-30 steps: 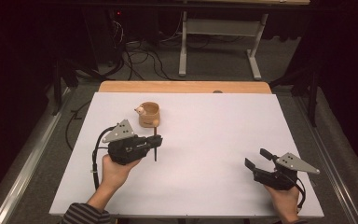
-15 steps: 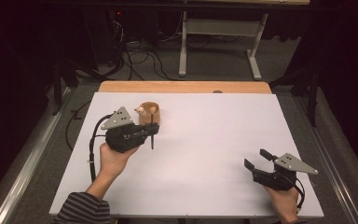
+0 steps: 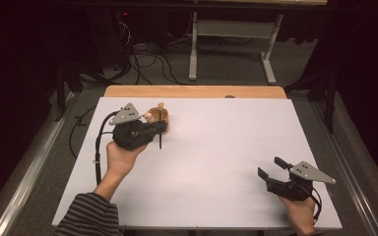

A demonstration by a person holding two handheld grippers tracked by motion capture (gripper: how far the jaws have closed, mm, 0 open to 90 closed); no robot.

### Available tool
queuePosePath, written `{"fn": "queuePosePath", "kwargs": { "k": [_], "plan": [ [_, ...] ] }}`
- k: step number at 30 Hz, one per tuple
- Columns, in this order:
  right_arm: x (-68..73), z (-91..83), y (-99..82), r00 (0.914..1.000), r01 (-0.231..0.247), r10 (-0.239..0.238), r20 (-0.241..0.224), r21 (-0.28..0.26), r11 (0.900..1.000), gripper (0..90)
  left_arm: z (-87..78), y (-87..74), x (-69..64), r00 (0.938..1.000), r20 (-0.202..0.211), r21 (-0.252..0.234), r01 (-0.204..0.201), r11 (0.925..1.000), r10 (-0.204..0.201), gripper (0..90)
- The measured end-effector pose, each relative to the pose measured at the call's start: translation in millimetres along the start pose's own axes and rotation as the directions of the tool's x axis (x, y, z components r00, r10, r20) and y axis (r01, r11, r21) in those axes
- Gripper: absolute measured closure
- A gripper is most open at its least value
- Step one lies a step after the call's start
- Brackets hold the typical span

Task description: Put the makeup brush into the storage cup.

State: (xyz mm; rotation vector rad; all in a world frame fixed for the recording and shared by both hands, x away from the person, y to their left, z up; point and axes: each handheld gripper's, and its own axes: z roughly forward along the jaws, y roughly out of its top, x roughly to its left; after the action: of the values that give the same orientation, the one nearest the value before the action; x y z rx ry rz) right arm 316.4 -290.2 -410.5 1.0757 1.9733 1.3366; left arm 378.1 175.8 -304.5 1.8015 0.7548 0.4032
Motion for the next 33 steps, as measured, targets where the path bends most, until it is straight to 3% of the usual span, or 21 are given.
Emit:
{"fn": "queuePosePath", "kwargs": {
  "k": [19, 33],
  "plan": [
    [0.9, -0.7, -0.1, 1.0000, -0.002, 0.002, -0.006, 0.000, 1.0000, 26.9, 14.3, 7.5, 27.1, 0.9956, -0.073, 0.003, 0.059, 0.9983, -0.058, 82.9],
    [-0.1, -0.3, -0.1, 0.9999, -0.004, 0.004, -0.012, -0.004, 1.0000, 26.8, 24.0, 16.9, 39.1, 0.9915, -0.121, 0.008, 0.048, 0.9988, -0.047, 83.0]
  ]
}}
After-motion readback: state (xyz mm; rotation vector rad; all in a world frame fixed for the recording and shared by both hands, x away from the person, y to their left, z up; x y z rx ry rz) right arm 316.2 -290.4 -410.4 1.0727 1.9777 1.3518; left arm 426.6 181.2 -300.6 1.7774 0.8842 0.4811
